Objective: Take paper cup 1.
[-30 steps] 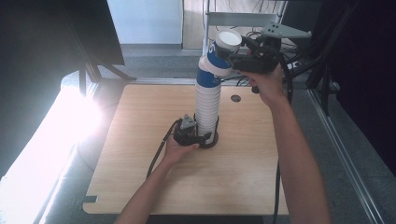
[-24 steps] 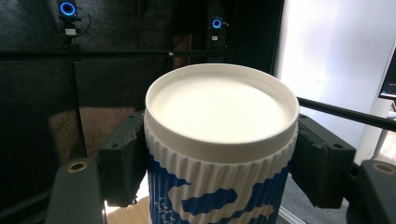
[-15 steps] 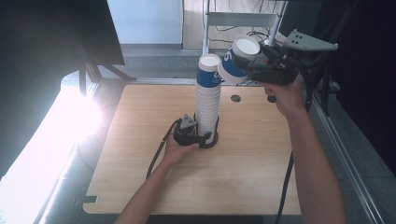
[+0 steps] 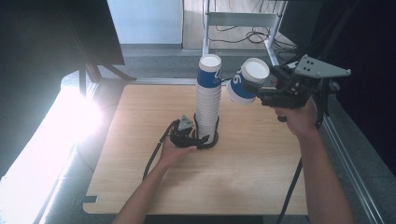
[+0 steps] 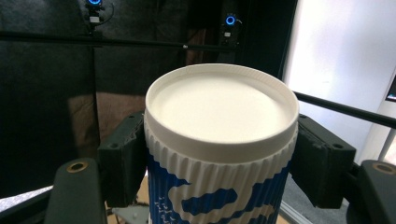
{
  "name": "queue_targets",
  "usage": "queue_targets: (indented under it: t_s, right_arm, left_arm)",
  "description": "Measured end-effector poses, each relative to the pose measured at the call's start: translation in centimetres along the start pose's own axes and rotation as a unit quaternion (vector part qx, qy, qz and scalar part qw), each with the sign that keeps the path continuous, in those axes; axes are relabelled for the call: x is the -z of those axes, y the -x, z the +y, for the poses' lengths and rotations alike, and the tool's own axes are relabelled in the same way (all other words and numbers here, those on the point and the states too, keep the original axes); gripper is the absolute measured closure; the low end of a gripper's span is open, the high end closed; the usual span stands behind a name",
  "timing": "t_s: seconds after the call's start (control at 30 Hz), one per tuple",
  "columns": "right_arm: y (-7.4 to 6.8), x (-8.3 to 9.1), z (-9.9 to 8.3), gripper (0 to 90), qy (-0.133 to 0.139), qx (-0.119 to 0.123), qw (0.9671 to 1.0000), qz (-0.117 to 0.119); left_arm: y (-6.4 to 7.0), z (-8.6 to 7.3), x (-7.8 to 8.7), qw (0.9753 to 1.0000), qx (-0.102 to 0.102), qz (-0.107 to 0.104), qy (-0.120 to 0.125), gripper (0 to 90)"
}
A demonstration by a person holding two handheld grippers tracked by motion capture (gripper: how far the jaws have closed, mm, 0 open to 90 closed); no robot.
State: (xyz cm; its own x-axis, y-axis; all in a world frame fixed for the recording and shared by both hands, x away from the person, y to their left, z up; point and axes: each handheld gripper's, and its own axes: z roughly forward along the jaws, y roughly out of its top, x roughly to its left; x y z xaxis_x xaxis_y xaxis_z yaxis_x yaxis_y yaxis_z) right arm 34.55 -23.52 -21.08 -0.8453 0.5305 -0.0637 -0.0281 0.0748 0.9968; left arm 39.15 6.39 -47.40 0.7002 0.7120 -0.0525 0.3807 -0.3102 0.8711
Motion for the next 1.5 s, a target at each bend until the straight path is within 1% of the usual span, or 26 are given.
queue_targets:
  t_s: [0.07,0.1,0.27,0.37,0.43,0.53,0.63,0.73,0.93,1.03,1.1,1.13,1.23,1.27,1.43,1.5]
  right_arm:
    - [-0.2,0.3,-0.7,27.4,-0.001,-0.003,1.0,0.003]
    - [-0.4,0.4,-1.1,27.4,-0.006,-0.003,1.0,0.005]
    - [-0.9,0.5,-2.9,27.4,-0.015,-0.01,0.9998,0.009]
    - [-1.3,0.5,-3.9,27.4,-0.018,-0.012,0.9997,0.014]
    - [-1.5,0.6,-4.6,27.4,-0.016,-0.016,0.9996,0.018]
    - [-1.8,0.6,-5.5,27.4,-0.015,-0.022,0.9994,0.022]
    - [-2.2,0.5,-6.5,27.4,-0.018,-0.025,0.9992,0.025]
    - [-2.6,0.3,-7.5,27.4,-0.022,-0.028,0.999,0.026]
    - [-3.4,0.2,-9.6,27.4,-0.029,-0.035,0.9984,0.033]
    - [-3.9,0.0,-10.8,27.4,-0.035,-0.039,0.9979,0.037]
    - [-4.1,-0.1,-11.7,27.4,-0.036,-0.046,0.9974,0.041]
    - [-4.2,-0.2,-12.2,27.4,-0.038,-0.048,0.9972,0.042]
    - [-4.5,-0.4,-13.6,27.4,-0.043,-0.056,0.9966,0.044]
    - [-4.6,-0.5,-14.0,27.4,-0.044,-0.057,0.9964,0.044]
    - [-5.0,-0.8,-15.7,27.4,-0.054,-0.066,0.9954,0.044]
    - [-5.2,-0.9,-16.4,27.4,-0.06,-0.066,0.9952,0.04]
  left_arm:
    - [0.2,-0.1,0.4,1.0,-0.001,-0.002,0.001,8.4]
    - [0.2,-0.2,0.6,1.0,-0.002,-0.002,0.001,8.4]
    - [0.7,-0.4,1.6,0.9999,-0.007,-0.003,0.007,8.4]
    - [1.0,-0.4,2.4,0.9998,-0.008,-0.008,0.013,8.4]
    - [1.2,-0.4,2.9,0.9997,-0.008,-0.014,0.02,8.4]
    - [1.6,-0.5,3.5,0.9995,-0.016,-0.019,0.02,8.4]
    - [2.0,-0.7,4.1,0.9992,-0.016,-0.024,0.026,8.4]
    - [2.3,-1.0,4.8,0.9989,-0.017,-0.025,0.035,8.5]
    - [2.6,-1.8,6.0,0.9983,-0.007,-0.033,0.048,8.9]
    - [2.7,-2.4,6.6,0.9978,-0.002,-0.032,0.058,10.2]
    - [2.7,-2.7,7.0,0.9975,0.003,-0.033,0.062,10.3]
    - [2.7,-2.8,7.1,0.9975,0.002,-0.033,0.062,10.3]
    - [2.8,-3.4,7.6,0.9974,0.007,-0.038,0.061,10.3]
    - [2.8,-3.4,7.6,0.9974,0.006,-0.038,0.06,10.3]
    - [2.7,-4.1,8.2,0.9973,0.009,-0.039,0.061,10.3]
    - [2.7,-4.4,8.5,0.9972,0.011,-0.039,0.063,10.2]
